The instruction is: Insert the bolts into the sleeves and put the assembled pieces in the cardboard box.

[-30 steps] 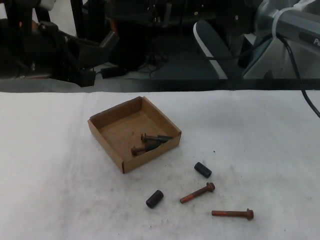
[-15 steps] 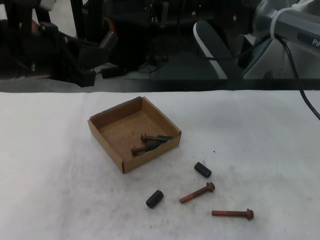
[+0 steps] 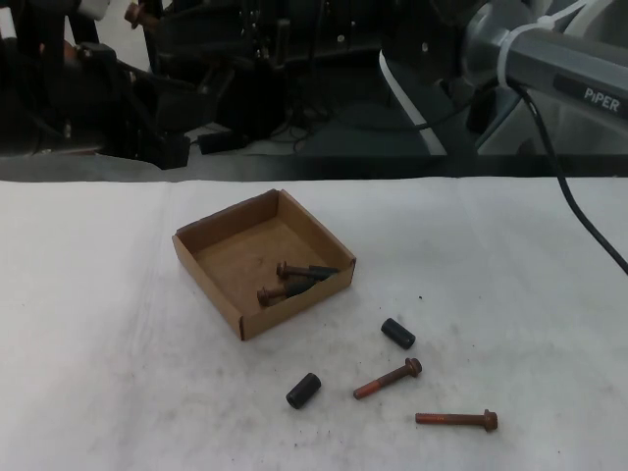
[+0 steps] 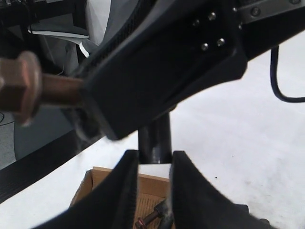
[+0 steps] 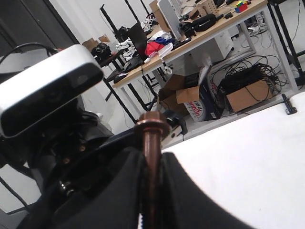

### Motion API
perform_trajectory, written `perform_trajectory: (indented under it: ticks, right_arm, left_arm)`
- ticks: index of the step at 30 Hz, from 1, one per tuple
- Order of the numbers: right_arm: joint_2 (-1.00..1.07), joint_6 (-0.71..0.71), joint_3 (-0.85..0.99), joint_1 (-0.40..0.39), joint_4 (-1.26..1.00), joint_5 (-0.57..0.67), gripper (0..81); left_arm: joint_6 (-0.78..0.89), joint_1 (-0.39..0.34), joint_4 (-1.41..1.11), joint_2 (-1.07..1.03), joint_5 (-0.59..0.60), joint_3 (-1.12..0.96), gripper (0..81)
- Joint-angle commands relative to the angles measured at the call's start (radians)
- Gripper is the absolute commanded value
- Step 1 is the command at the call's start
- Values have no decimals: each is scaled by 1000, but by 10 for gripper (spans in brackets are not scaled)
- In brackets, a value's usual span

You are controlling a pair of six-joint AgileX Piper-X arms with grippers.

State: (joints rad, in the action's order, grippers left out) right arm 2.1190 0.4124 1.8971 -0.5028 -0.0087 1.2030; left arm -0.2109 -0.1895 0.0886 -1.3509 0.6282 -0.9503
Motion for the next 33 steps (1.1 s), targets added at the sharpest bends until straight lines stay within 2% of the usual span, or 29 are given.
perform_trajectory:
  ticks: [1, 17, 22, 25, 29, 33]
  right_arm:
    - [-10, 7, 9, 6, -3, 14, 2]
    - [-10, 7, 9, 76, -7, 5, 2]
    - [-16, -19, 9, 91, 111, -94, 2]
    - [-31, -148, 9, 99, 324, -226, 2]
    - [-57, -422, 9, 99, 709, -539, 2]
    - [-62, -555, 9, 99, 978, -823, 2]
  left_arm:
    - [10, 2, -26, 5, 3, -6, 8]
    - [15, 2, -22, 5, -1, -6, 8]
    - [84, 2, 76, 16, -92, -6, 8]
    - [84, -3, 217, 40, -177, -6, 8]
    - [84, -19, 427, 73, -280, -6, 8]
    - [101, -30, 597, 79, -350, -6, 8]
